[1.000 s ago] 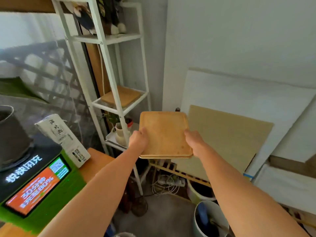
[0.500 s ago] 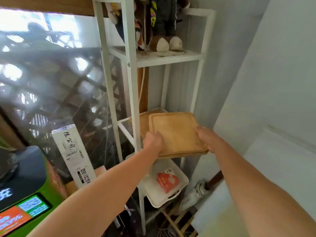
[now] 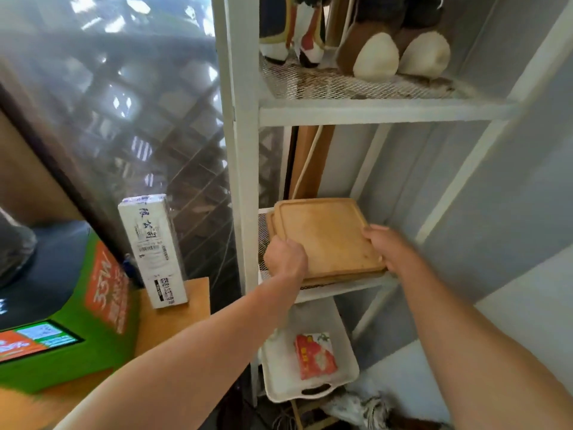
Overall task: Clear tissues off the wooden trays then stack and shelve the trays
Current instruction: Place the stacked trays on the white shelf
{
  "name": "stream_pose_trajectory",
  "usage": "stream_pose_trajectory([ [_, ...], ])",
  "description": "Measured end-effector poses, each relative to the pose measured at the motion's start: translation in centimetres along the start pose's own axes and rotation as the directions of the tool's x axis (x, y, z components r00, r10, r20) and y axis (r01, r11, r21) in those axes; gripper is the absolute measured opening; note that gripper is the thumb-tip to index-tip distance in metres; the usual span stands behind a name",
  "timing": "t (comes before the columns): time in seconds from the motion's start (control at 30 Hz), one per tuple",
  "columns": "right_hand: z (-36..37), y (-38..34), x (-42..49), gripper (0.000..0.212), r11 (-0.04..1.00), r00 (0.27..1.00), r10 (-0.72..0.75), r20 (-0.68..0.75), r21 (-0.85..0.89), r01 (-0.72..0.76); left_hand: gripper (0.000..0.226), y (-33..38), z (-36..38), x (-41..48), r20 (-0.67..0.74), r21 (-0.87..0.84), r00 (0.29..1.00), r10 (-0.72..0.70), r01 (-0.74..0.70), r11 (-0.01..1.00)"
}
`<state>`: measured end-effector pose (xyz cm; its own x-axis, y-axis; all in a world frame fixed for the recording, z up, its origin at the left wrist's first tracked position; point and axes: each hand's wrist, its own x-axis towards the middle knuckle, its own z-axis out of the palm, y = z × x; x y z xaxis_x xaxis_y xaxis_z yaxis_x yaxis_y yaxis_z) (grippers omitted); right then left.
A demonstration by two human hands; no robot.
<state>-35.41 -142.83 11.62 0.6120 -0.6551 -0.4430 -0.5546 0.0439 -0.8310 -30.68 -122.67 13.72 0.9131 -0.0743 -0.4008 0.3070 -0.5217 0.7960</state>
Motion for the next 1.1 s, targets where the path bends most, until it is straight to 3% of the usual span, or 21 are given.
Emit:
stream_pose_trajectory([
  [0.23, 1.1, 0.7, 2.2, 0.037, 0.998, 0.997, 0.058, 0.05, 0.028, -0.06, 0.035, -0.8, 1.0, 1.0, -0.095, 0.067, 0.996, 0.0, 0.006, 0.998],
  [0.4, 1.6, 1.5, 3.3, 0.041, 0.998, 0.995, 0.056, 0.082, 0.035, -0.06, 0.027, -1.8, 1.9, 1.8, -0.129, -0.069, 0.991, -0.024, 0.015, 0.997],
  [0.5, 2.0, 1.7, 3.6, 0.046, 0.998, 0.995, 0.058, 0.086, -0.037, -0.055, 0.025, -2.4, 2.1, 1.9, -0.148, -0.033, 0.988, -0.038, 0.033, 0.999],
  [0.9, 2.4, 1.5, 2.3, 0.05, 0.971, 0.998, -0.06, -0.007, -0.232, 0.057, 0.036, -2.3, 1.6, 2.4, -0.057, 0.091, 0.998, -0.034, 0.039, 0.995],
  [0.97, 2.3, 1.5, 1.3, 0.049, 0.904, 0.986, -0.157, -0.049, -0.41, 0.123, 0.039, -2.0, 1.5, 1.9, -0.049, 0.137, 0.999, 0.001, 0.006, 0.991],
  [1.03, 2.2, 1.5, -0.2, 0.048, 0.719, 0.941, -0.321, -0.105, -0.673, 0.17, 0.043, -1.8, 1.3, 1.5, -0.068, 0.178, 0.994, 0.081, -0.068, 0.982],
  [1.1, 2.3, 1.4, -1.5, 0.045, 0.535, 0.881, -0.465, -0.093, -0.821, 0.196, 0.046, -1.6, 0.9, 1.2, -0.102, 0.238, 0.973, 0.205, -0.176, 0.955],
])
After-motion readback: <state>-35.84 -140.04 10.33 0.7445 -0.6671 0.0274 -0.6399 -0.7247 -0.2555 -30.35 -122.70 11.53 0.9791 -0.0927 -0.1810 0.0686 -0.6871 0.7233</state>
